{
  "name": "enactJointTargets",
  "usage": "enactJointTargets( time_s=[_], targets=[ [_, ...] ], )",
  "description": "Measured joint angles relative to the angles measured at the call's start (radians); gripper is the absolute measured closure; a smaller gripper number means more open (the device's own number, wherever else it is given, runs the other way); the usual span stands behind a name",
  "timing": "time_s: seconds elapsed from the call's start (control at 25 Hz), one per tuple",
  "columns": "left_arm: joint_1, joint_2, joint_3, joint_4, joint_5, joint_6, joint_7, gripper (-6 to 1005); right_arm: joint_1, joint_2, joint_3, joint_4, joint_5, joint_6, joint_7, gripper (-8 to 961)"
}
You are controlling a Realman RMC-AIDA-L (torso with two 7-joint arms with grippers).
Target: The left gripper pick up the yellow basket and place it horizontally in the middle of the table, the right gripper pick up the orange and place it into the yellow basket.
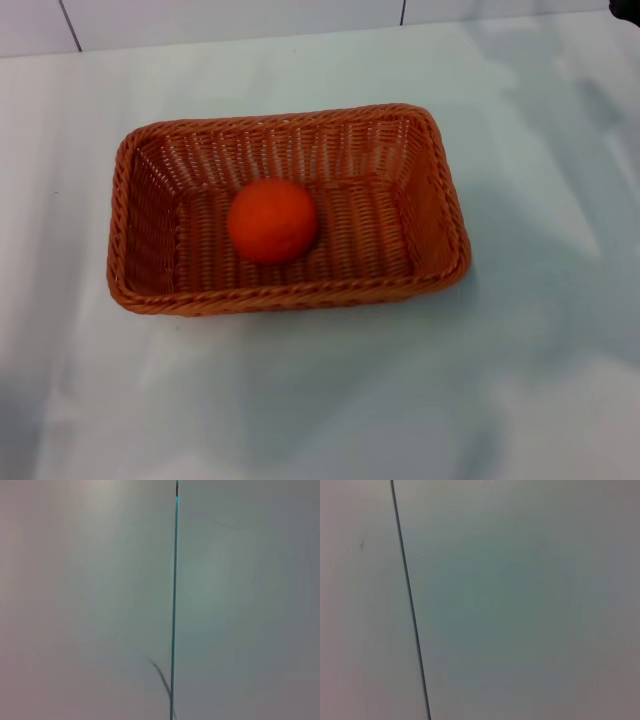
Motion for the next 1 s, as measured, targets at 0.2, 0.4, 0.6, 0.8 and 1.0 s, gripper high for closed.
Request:
enactJointTargets(
  time_s=[0.2, 0.4, 0.6, 0.8, 1.0],
  targets=[
    [0.003, 0.0, 0.0, -0.01, 0.0, 0.0, 0.0, 265, 0.007, 0.0, 0.007, 0.0, 0.0, 0.005, 0.0, 23],
    [0.004, 0.0, 0.0, -0.01, 0.0, 0.0, -0.001, 264, 0.018, 0.0, 0.021, 0.002, 0.0, 0.007, -0.001, 23],
    [-0.001, 0.0, 0.0, -0.01, 0.0, -0.006, -0.001, 264, 0.027, 0.0, 0.033, 0.007, 0.0, 0.007, -0.001, 23],
    [-0.01, 0.002, -0.008, -0.008, 0.0, -0.031, -0.002, 264, 0.029, 0.0, 0.05, 0.012, 0.0, 0.008, -0.001, 23],
    [-0.018, 0.003, -0.011, -0.007, 0.0, -0.04, -0.002, 264, 0.032, 0.0, 0.07, 0.02, 0.0, 0.009, -0.001, 23]
  ],
)
